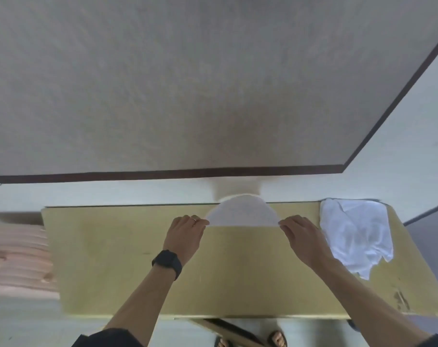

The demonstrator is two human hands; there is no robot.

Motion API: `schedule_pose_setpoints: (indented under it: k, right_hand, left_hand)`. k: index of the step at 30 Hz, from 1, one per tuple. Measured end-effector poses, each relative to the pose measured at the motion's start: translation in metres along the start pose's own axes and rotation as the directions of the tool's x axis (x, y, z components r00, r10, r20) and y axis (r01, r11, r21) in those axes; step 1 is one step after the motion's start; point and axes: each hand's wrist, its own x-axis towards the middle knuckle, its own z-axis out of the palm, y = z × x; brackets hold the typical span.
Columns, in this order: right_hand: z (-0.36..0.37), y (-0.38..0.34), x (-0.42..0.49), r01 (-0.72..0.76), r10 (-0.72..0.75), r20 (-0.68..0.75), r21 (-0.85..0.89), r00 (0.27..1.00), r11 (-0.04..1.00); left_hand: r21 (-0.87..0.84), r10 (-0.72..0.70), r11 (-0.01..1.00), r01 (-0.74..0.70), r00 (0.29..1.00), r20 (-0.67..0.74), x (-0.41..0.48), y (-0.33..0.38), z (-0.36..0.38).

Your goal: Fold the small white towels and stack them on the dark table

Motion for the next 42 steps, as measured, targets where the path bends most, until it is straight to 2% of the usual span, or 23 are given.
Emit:
schedule_pose_setpoints:
  k: [4,6,10,15,18,20,24,30,32,34,42]
  right_hand:
    - [0.040,0.011,-0.071,-0.083,0.083,0.183,-0.009,0.980,0.996]
    - [0.057,0.018,-0.111,-0.161,0.162,0.300,-0.025,0.940,0.987]
    - [0.076,0.028,-0.181,-0.216,0.224,0.464,-0.071,0.857,0.974]
    - [0.080,0.031,-0.232,-0.207,0.245,0.605,-0.134,0.758,0.969]
    - [0.078,0.028,-0.227,-0.288,0.287,0.588,-0.095,0.756,0.953]
    - [0.079,0.027,-0.208,-0.395,0.349,0.564,-0.043,0.749,0.918]
    - [0.088,0.026,-0.150,-0.545,0.443,0.455,0.115,0.772,0.831]
    - [0.123,0.030,-0.082,-0.736,0.618,0.403,0.308,0.674,0.603]
    - [0.136,0.034,-0.074,-0.749,0.638,0.394,0.319,0.662,0.580]
    - [0.147,0.037,-0.071,-0.743,0.631,0.396,0.294,0.667,0.601]
    - [0.161,0.037,-0.071,-0.709,0.637,0.315,0.248,0.704,0.661]
  left_hand:
    - [-0.035,-0.017,0.999,0.023,0.988,0.156,-0.060,0.018,0.049]
    - [-0.052,-0.022,0.998,0.037,0.965,0.261,-0.096,0.031,0.072]
    - [-0.070,-0.019,0.996,0.055,0.898,0.439,-0.161,0.057,0.101]
    - [-0.079,-0.006,0.995,0.054,0.863,0.505,-0.200,0.072,0.108]
    - [-0.100,-0.039,0.989,0.105,0.854,0.519,-0.194,0.070,0.106]
    - [-0.183,-0.137,0.944,0.273,0.832,0.538,-0.179,0.065,0.106]
    - [-0.341,-0.344,0.714,0.611,0.731,0.589,-0.136,0.046,0.116]
    - [-0.472,-0.498,0.445,0.762,0.648,0.576,-0.093,0.025,0.141]
    - [-0.482,-0.526,0.422,0.768,0.640,0.560,-0.086,0.020,0.151]
    - [-0.477,-0.544,0.413,0.776,0.630,0.553,-0.083,0.017,0.160]
    - [-0.404,-0.564,0.453,0.795,0.607,0.560,-0.078,0.013,0.175]
